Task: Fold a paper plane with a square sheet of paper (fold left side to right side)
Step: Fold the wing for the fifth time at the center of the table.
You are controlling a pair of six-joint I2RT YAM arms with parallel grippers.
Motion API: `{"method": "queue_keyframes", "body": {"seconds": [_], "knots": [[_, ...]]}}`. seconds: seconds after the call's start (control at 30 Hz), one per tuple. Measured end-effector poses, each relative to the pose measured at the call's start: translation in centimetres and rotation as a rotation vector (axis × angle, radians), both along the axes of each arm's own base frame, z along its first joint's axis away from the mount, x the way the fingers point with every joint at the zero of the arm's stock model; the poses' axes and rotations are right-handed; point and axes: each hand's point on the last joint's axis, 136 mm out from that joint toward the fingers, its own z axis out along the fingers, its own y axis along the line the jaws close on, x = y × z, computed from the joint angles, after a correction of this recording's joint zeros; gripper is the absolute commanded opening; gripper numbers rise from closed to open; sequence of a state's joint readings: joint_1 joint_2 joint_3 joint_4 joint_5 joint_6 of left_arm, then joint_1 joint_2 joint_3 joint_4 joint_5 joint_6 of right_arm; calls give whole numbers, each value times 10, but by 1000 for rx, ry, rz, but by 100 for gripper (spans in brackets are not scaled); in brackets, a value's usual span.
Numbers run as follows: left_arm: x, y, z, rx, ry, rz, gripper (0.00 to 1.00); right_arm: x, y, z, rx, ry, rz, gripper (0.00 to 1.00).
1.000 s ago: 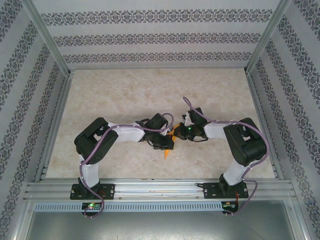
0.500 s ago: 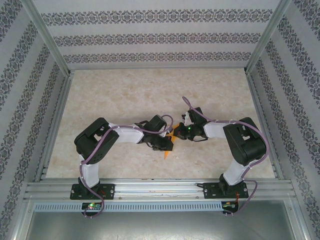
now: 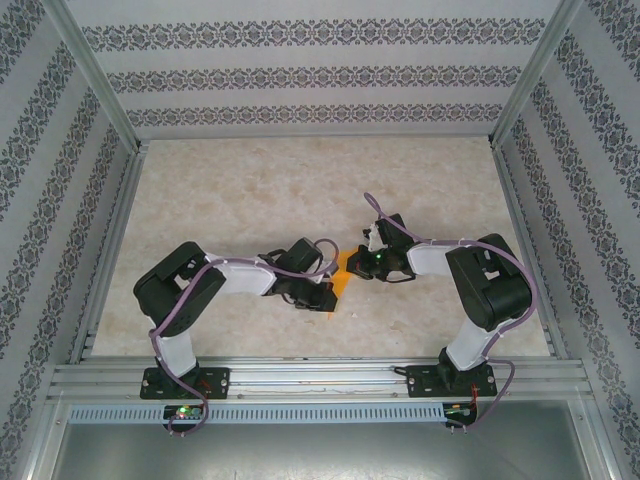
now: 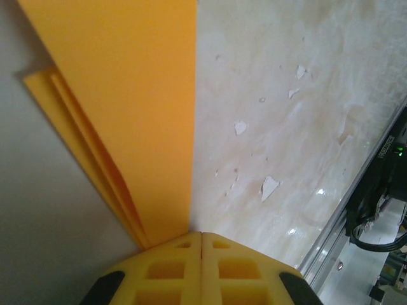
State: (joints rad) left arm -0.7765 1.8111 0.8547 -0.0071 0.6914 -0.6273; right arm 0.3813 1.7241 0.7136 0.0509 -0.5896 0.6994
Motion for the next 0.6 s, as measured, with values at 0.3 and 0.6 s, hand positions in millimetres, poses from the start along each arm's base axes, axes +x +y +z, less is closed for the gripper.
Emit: {"method": "queue_keyframes", "body": {"seconds": [0.3, 0.6], "knots": [[-14, 11, 0, -2, -1, -26, 0, 0, 0, 0, -3, 6, 1, 0], [-28, 25, 0, 21, 12, -23, 0, 0, 0, 0, -4, 4, 3, 0]]}}
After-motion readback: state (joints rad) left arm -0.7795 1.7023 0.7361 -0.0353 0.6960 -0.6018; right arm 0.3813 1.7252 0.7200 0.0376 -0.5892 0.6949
